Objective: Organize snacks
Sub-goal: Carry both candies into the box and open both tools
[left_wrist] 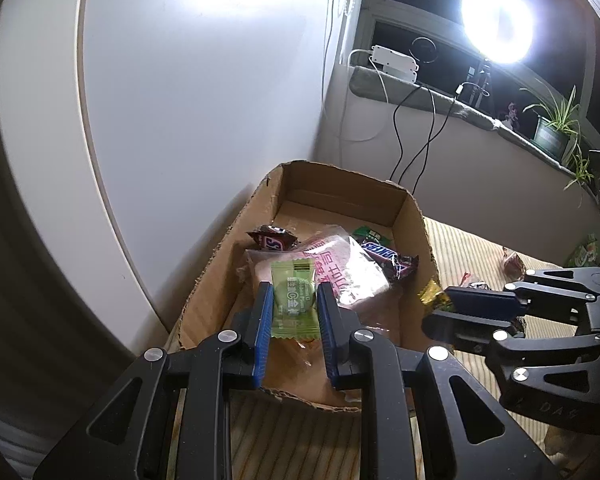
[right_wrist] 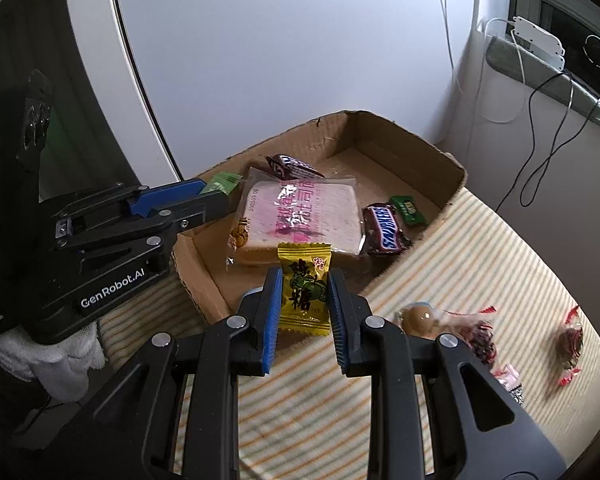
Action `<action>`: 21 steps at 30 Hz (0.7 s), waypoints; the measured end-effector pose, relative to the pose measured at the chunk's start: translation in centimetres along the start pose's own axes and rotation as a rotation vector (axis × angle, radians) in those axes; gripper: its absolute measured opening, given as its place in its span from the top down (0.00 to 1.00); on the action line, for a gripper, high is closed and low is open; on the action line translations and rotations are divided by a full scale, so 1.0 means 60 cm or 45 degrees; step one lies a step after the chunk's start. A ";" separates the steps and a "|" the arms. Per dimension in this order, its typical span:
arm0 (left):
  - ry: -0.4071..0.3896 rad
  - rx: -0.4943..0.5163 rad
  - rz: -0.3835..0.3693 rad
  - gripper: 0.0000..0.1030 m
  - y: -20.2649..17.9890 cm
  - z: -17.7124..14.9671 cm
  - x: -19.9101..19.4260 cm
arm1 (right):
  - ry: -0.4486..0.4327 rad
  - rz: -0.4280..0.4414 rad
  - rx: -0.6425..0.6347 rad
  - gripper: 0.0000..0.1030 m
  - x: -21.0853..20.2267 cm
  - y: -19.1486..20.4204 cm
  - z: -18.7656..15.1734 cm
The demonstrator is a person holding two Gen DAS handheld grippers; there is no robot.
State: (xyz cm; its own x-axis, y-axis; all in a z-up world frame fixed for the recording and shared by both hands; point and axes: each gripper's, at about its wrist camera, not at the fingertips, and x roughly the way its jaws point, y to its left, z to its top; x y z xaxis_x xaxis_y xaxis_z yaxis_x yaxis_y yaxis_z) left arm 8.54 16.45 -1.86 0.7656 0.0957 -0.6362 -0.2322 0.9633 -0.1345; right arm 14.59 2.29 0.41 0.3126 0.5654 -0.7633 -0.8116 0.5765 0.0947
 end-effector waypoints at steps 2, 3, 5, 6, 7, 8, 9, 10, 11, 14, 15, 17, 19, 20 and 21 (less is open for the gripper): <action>-0.001 0.000 0.003 0.80 0.001 0.001 0.001 | 0.005 0.009 0.002 0.77 0.004 0.002 0.003; -0.001 0.000 0.005 0.80 0.002 0.002 0.001 | 0.007 0.011 0.002 0.77 0.007 0.003 0.004; -0.002 -0.002 0.008 0.80 0.006 0.003 0.002 | 0.009 0.013 0.001 0.77 0.012 0.005 0.006; -0.001 -0.003 0.008 0.80 0.008 0.004 0.002 | 0.010 0.015 0.000 0.77 0.012 0.005 0.006; 0.000 -0.003 0.008 0.80 0.007 0.004 0.002 | 0.010 0.021 -0.001 0.77 0.013 0.006 0.007; 0.001 0.000 0.007 0.80 0.007 0.004 0.002 | 0.010 0.025 -0.004 0.77 0.014 0.007 0.007; 0.002 0.001 0.007 0.80 0.008 0.005 0.003 | 0.008 0.024 -0.010 0.77 0.014 0.009 0.007; 0.003 0.005 0.006 0.79 0.006 0.005 0.003 | 0.008 0.019 -0.015 0.76 0.014 0.010 0.007; 0.004 0.011 0.006 0.79 0.005 0.005 0.004 | 0.008 0.018 -0.023 0.75 0.015 0.012 0.007; 0.000 0.019 0.015 0.79 0.002 0.005 0.004 | 0.005 0.014 -0.031 0.62 0.014 0.014 0.007; -0.001 0.018 0.017 0.78 0.002 0.005 0.004 | -0.003 0.007 -0.035 0.58 0.013 0.014 0.007; -0.004 0.018 0.022 0.78 0.002 0.006 0.003 | -0.017 0.004 -0.040 0.45 0.007 0.015 0.007; -0.009 0.020 0.026 0.67 0.003 0.007 0.003 | -0.026 0.010 -0.043 0.43 0.001 0.015 0.007; -0.012 0.023 0.029 0.64 0.002 0.008 0.003 | -0.028 0.009 -0.045 0.40 -0.002 0.015 0.006; -0.015 0.027 0.031 0.59 0.002 0.009 0.001 | -0.032 0.007 -0.047 0.38 -0.004 0.015 0.006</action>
State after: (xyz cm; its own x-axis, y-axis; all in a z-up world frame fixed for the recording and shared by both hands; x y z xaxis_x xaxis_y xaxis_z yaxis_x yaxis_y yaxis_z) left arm 8.89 16.68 -1.52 0.7671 0.1219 -0.6299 -0.2379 0.9658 -0.1029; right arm 13.95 2.86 0.90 0.3202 0.5835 -0.7463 -0.8309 0.5514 0.0747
